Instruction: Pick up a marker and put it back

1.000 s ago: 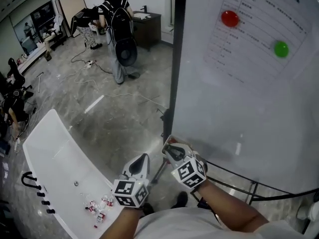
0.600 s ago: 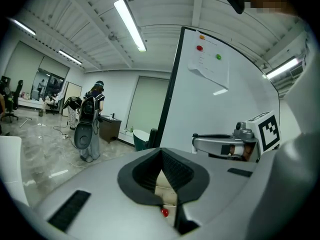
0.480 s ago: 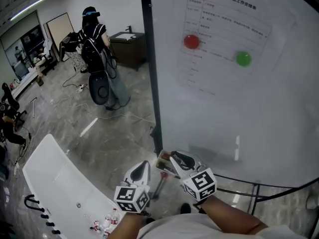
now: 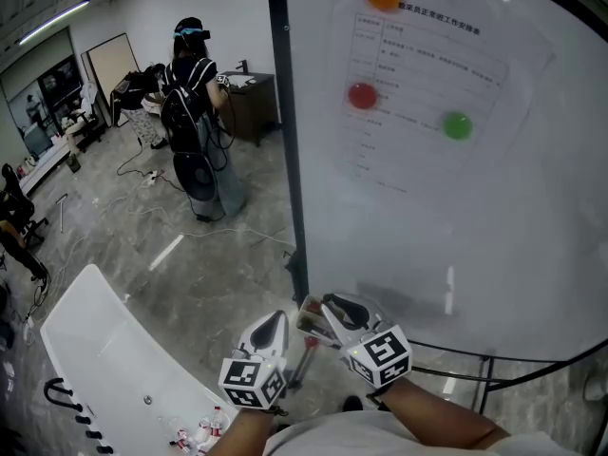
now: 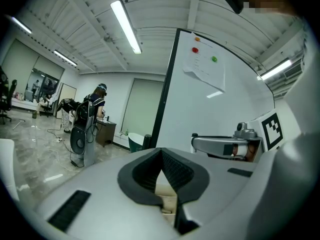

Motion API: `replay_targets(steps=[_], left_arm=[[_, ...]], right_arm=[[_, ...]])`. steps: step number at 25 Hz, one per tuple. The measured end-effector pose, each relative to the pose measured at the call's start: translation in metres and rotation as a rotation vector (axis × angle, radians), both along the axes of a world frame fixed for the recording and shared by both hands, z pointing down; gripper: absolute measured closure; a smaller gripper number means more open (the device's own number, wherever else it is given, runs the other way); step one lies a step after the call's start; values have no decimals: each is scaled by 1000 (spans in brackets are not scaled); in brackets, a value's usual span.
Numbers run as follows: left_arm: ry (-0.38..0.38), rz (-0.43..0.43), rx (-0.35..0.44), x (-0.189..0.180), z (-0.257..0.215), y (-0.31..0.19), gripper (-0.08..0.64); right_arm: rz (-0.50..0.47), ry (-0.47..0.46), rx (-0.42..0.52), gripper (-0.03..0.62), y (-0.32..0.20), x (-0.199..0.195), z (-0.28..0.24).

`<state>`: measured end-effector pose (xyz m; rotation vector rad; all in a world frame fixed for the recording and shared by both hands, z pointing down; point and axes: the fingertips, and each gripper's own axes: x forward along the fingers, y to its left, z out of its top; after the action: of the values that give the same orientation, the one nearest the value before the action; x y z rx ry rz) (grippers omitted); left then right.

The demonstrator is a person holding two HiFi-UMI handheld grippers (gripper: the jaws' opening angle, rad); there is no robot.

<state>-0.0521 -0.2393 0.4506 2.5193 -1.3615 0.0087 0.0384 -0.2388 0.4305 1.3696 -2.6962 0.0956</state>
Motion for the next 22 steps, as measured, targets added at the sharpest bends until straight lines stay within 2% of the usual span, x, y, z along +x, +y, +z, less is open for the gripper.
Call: replay_targets(steps=[10,15,18,22], left_arm=[[2,-10,-6,-8,2,-3,555],[8,-14,-15,-11,4,-4,555],[15,-21,-25,-14,7,-5,555],[20,-43,-28,-24,10,-4,556]], right_arm=[[-9,-6,-7,523,-4,-6,-1],[-41,22,-26,524,-8,-8,7],[-115,67,-51,523,-14,-17,19],[-218,194,-132,525,-21,-36,50]])
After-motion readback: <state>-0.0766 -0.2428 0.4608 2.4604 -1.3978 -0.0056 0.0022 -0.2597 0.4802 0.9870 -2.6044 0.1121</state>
